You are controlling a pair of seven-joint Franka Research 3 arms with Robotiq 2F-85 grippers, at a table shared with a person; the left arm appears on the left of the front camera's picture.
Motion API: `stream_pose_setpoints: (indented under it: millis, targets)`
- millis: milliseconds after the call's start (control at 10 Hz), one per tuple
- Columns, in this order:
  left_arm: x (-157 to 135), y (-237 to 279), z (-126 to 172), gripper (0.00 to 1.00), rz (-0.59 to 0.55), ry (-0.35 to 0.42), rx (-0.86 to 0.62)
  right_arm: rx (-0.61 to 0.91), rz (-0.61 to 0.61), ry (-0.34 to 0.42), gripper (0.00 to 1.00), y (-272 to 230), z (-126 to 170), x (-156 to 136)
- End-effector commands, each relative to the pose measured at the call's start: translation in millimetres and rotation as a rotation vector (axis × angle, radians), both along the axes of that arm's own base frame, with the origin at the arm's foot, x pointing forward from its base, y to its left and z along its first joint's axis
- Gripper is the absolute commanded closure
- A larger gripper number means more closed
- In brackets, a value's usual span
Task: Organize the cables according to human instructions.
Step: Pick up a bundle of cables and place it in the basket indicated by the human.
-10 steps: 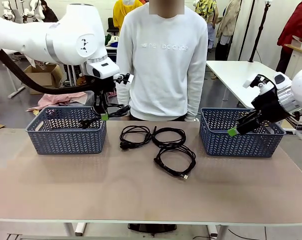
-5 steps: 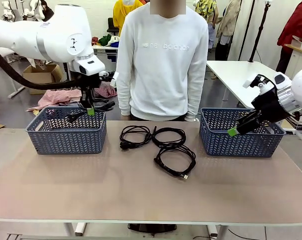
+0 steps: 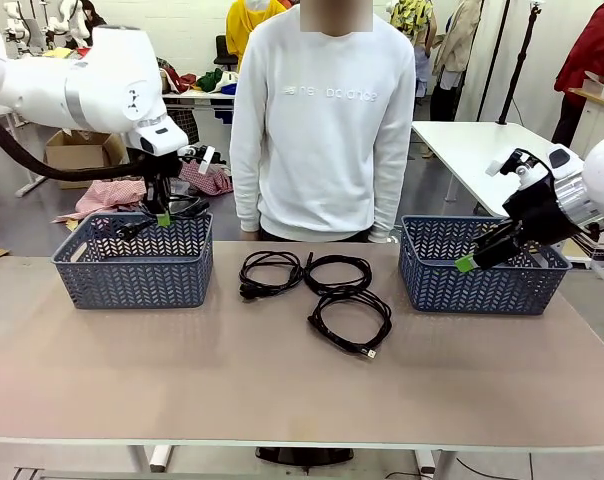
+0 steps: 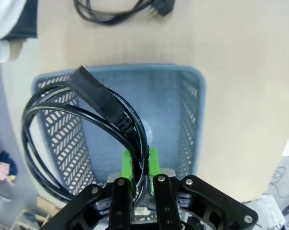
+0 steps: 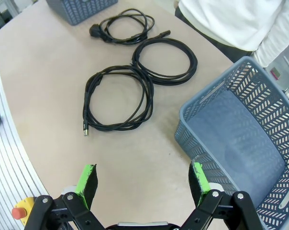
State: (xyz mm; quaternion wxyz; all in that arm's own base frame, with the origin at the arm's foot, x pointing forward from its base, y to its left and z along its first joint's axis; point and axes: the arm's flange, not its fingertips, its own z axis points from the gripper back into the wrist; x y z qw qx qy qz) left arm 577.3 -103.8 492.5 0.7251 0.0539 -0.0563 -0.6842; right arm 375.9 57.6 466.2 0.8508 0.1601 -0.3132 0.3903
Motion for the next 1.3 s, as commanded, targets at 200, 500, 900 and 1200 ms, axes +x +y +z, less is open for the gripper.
stream_pose_setpoints:
  millis: [200, 500, 900, 1200]
  targets:
    - [9.1, 21.5, -17.6, 0.85, 0.028, -0.024, 0.01, 0.016, 0.016, -0.008, 0.0, -1.8, -1.8, 3.0]
    - [7.5, 23.0, -25.5, 0.85, 0.039, -0.024, 0.009, 0.016, 0.016, -0.008, 0.0, -1.8, -1.8, 3.0]
    - [3.1, 25.9, -25.5, 0.65, 0.04, -0.007, 0.005, 0.016, 0.016, -0.008, 0.0, -1.8, -1.8, 3.0]
    - [2.0, 29.2, -24.4, 0.26, 0.049, 0.005, -0.003, 0.016, 0.016, -0.008, 0.0, -1.8, -1.8, 3.0]
